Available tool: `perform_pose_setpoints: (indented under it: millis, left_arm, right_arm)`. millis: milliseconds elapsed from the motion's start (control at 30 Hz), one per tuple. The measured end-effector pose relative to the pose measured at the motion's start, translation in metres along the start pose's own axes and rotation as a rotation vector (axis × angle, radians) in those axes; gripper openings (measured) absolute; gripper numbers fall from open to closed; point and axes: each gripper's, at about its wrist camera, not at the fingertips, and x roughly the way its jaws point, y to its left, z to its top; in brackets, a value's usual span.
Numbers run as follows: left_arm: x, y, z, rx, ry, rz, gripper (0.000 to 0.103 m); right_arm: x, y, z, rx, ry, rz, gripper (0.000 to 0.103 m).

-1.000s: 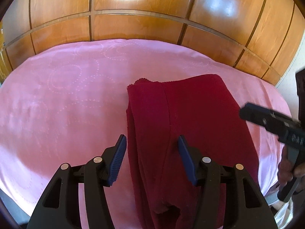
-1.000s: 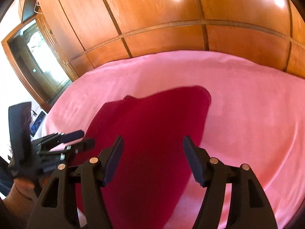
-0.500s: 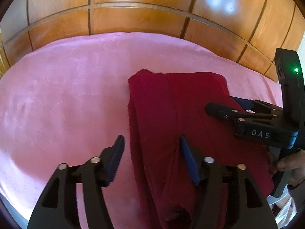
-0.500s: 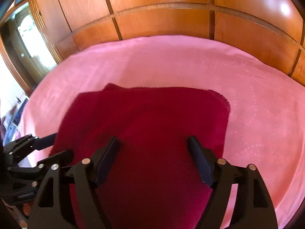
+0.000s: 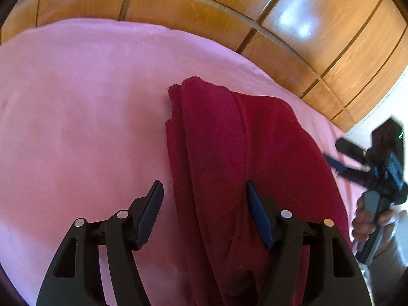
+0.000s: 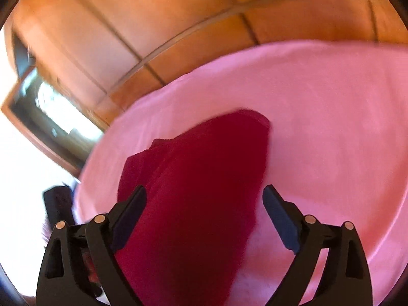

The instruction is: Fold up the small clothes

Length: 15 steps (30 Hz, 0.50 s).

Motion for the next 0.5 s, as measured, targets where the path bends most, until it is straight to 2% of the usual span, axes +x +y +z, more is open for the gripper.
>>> perform_pose_setpoints:
  millis: [100, 200, 300, 367, 500]
  left_arm:
    - [0.002, 0.007, -0.001, -0.037, 0.006, -0.055, 0.066]
    - [0.004, 0.013, -0.002, -0.064, 0.012, -0.102, 0.066]
    - [0.006, 0.018, -0.004, -0.082, 0.013, -0.144, 0.064]
    - [0.008, 0.022, -0.005, -0.1, 0.015, -0.187, 0.057]
    - [0.008, 0.025, -0.009, -0.122, 0.004, -0.233, 0.049]
  right_arm:
    - [0.004, -0.017, -0.007, 0.061, 0.032, 0.058, 0.091]
    - [0.02, -0.022, -0.016, 0.092, 0.098, 0.137, 0.086]
    - [0.03, -0.022, -0.018, 0.111, 0.11, 0.201, 0.079]
    - [0.034, -0.019, -0.017, 0.107, 0.12, 0.211, 0.078]
    - [0.037, -0.01, -0.016, 0.052, 0.132, 0.173, 0.058]
